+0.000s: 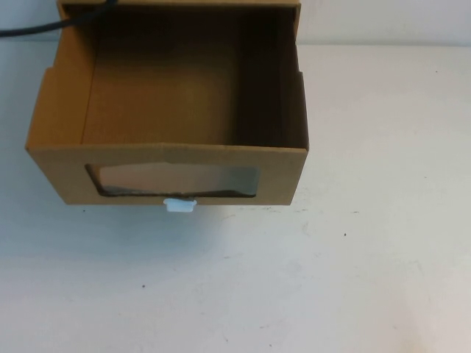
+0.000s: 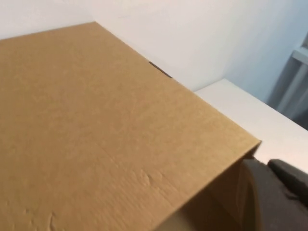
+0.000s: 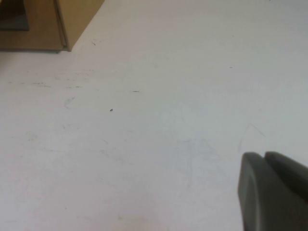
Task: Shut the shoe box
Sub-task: Press the shoe box with left arm
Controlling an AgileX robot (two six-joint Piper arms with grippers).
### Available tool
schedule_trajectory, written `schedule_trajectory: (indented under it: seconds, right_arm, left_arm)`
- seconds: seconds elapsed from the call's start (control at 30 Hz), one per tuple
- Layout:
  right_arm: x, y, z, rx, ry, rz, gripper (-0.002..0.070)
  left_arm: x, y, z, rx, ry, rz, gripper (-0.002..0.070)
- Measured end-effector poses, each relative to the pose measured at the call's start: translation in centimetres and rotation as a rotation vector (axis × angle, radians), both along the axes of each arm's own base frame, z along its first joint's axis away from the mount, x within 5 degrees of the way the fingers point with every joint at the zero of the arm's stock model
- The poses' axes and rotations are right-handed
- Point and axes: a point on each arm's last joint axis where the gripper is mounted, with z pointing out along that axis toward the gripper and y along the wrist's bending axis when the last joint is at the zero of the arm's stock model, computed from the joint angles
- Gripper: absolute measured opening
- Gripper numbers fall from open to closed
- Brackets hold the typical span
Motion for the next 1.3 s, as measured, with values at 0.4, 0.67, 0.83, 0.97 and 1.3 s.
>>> schedule_trajectory:
  seconds: [0.4, 0.67, 0.83, 0.97, 1.3]
  right_arm:
    - [0.0, 0.0, 0.0, 0.000, 0.000, 0.000, -0.0013]
    - [0.0, 0.0, 0.0, 0.000, 0.000, 0.000, -0.0013]
    - [0.0, 0.0, 0.0, 0.000, 0.000, 0.000, -0.0013]
    - [0.0, 0.1, 0.1, 0.029, -0.010, -0.001, -0.0013]
    - [0.3, 0.2, 2.2, 0.542, -0.154, -0.059, -0.0013]
  left_arm:
    - [10.2, -1.2, -5.1, 0.076, 0.126, -0.039, -0.0005]
    - [12.3, -3.6, -8.1, 0.122, 0.145, -0.049, -0.0005]
    - [12.8, -4.0, -8.9, 0.132, 0.155, -0.053, -0.0005]
    - [12.8, -3.9, -8.9, 0.141, 0.156, -0.042, -0.0005]
    - [12.9, -3.9, -9.2, 0.125, 0.191, -0.034, -0.0005]
